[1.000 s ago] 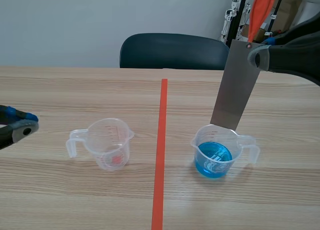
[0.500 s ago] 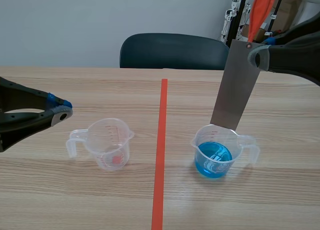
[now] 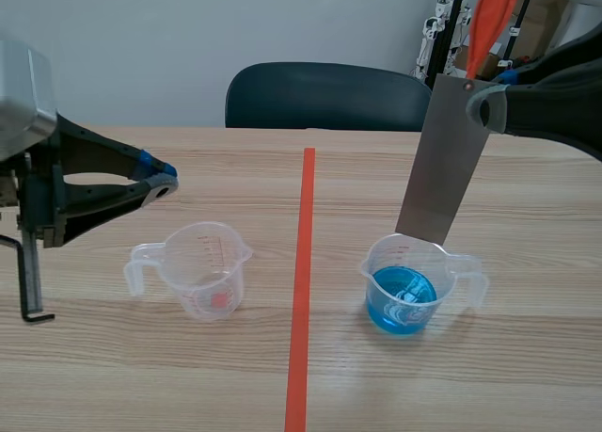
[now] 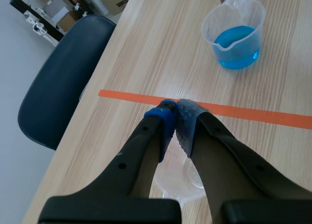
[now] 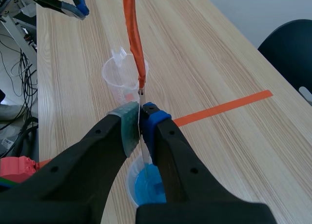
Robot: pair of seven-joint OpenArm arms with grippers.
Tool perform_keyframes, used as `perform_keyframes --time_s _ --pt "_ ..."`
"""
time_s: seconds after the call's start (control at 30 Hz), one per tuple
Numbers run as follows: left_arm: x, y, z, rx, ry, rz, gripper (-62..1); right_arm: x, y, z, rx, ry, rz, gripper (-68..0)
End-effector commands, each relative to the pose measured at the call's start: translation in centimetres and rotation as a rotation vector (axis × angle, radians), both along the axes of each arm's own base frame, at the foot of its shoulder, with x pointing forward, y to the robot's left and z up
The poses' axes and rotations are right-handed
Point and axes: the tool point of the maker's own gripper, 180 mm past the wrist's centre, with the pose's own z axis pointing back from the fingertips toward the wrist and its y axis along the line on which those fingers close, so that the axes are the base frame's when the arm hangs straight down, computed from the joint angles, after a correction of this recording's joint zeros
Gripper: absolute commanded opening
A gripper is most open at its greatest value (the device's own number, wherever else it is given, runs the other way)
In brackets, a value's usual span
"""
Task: Do the redox reaction experiment. move the plate over the blue solution
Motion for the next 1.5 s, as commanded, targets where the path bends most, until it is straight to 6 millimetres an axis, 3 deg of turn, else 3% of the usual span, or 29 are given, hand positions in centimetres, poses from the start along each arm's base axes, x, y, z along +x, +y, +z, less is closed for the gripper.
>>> perform_keyframes --time_s 0.0,0.23,0.63,1.03,1.27,1.47 --pt "0.4 -0.6 0.6 -0.015 -0.021 -0.001 -58.2 0.1 0.2 1.4 0.033 -0.023 0.007 -67.1" --pt "1.4 -2.4 0.7 -0.008 -0.053 -0.020 -58.2 0.2 0.2 1.4 0.036 -0.024 0.007 -67.1" --pt "3.1 -3.5 -0.1 0.021 -0.071 -0.039 -58.2 0.2 0.2 1.5 0.039 -0.026 0.007 -67.1" --pt "3.1 -6.5 0.3 0.003 -0.104 -0.104 -58.2 0.2 0.2 1.6 0.048 -0.024 0.004 -67.1" --pt "3.8 -7.5 -1.1 -0.002 -0.070 -0.109 -58.2 0.2 0.2 1.6 0.047 -0.024 0.004 -67.1" --pt "3.8 -8.5 -1.0 -0.010 -0.084 -0.135 -58.2 0.2 0.2 1.6 0.047 -0.024 0.004 -67.1"
